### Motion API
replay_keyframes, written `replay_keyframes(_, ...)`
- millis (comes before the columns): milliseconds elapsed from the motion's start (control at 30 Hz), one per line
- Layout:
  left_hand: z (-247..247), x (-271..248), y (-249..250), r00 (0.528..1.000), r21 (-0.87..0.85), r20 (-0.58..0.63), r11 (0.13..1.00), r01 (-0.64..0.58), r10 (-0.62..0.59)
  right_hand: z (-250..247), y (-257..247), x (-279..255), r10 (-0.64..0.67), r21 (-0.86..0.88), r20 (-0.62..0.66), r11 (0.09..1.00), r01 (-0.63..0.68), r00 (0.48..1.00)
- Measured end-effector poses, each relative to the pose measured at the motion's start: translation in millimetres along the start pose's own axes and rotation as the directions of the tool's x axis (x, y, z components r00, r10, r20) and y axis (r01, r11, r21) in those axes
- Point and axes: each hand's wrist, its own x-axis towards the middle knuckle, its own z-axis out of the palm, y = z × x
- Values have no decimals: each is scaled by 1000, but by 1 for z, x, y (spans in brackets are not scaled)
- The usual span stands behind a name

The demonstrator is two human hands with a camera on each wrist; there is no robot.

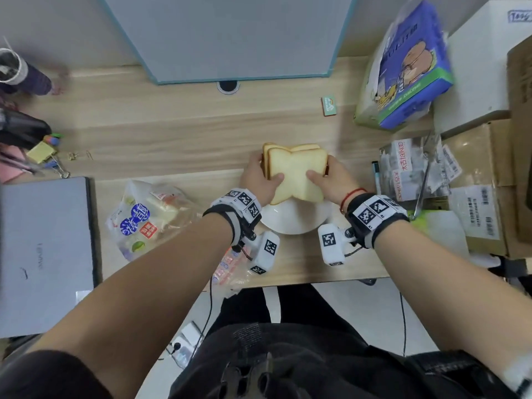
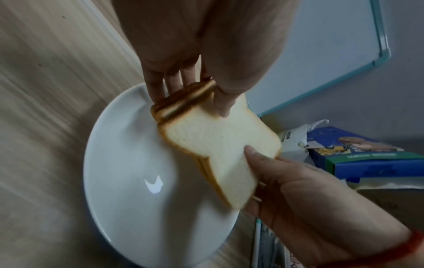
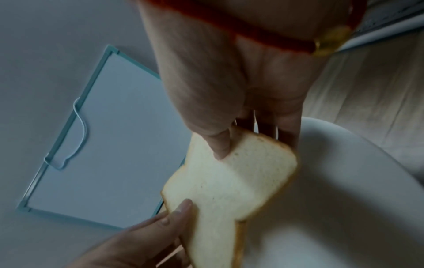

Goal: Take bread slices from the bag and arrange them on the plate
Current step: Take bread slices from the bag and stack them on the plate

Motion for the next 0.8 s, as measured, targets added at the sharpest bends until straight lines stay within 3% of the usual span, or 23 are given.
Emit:
replay_keyframes(233,20,-2,-2,999,156,-51,988,5,3,11,10,10,-16,-125,-44,992,10,999)
replay_keyframes(467,25,-9,-2,998,90,-58,995,33,-28,6,16,10,-45,-146,-46,989,38,998)
replay_keyframes(800,26,-15,6,981,-35,-181,997,68,-73,3,18,4,-122,-122,-165,987,103,979)
